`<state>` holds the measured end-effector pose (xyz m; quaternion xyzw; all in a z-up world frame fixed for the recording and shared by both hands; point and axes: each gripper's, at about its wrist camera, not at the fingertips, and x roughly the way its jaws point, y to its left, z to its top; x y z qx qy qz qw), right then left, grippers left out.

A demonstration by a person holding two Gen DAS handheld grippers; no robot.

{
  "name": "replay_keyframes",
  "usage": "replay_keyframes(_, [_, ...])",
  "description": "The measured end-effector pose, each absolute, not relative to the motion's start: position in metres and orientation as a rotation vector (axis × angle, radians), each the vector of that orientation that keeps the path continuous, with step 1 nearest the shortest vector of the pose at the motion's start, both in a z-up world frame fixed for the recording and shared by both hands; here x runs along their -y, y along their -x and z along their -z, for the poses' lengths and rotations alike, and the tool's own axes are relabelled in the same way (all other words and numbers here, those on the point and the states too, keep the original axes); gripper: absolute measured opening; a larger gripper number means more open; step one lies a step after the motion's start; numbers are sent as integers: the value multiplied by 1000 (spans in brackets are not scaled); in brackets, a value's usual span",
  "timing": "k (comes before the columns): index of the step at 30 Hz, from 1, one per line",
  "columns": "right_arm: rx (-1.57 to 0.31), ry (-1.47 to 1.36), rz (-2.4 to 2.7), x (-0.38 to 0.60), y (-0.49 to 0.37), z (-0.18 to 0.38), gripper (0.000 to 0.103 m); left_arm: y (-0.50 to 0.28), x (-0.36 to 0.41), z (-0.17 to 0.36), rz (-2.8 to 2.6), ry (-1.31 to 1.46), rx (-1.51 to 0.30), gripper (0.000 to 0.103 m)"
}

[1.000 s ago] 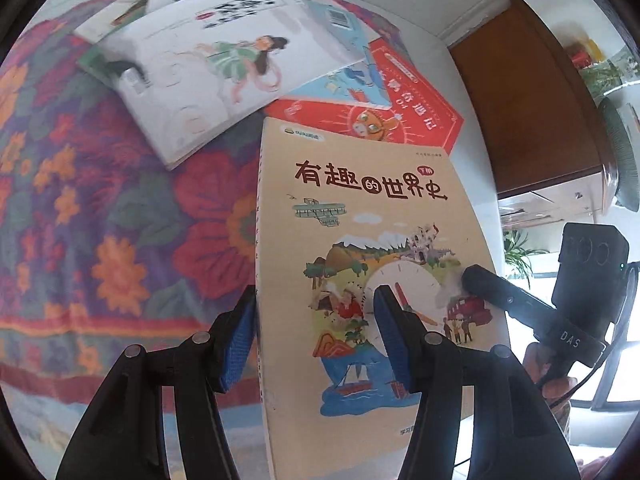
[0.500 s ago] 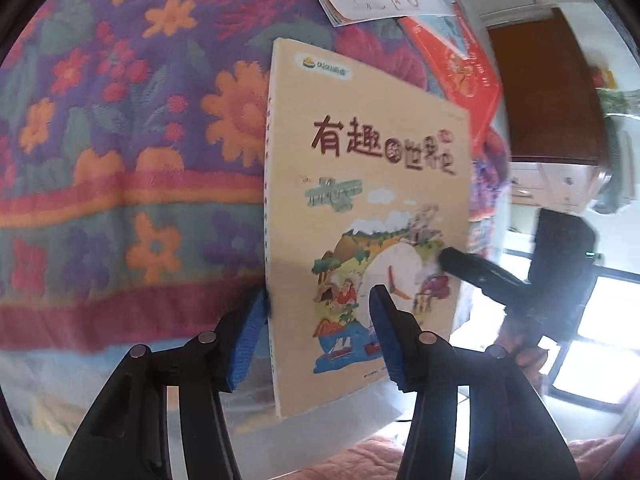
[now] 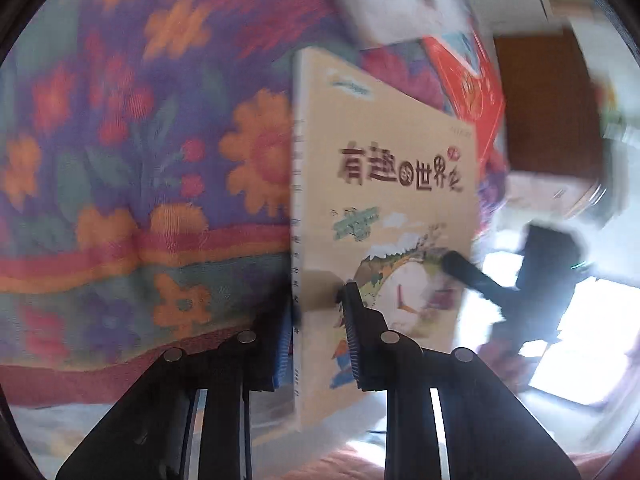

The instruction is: Organize books

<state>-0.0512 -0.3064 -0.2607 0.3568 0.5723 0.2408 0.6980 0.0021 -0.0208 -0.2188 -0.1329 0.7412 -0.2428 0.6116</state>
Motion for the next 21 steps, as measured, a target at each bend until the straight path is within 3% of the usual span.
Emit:
replay_keyframes(3, [-1246, -758, -607, 296, 52, 246, 21, 5, 32, 196, 537, 159, -1622, 30])
replay_keyframes(21, [-1157, -590, -773, 205, 23, 185, 21, -9, -66, 135, 500, 216, -1476, 31])
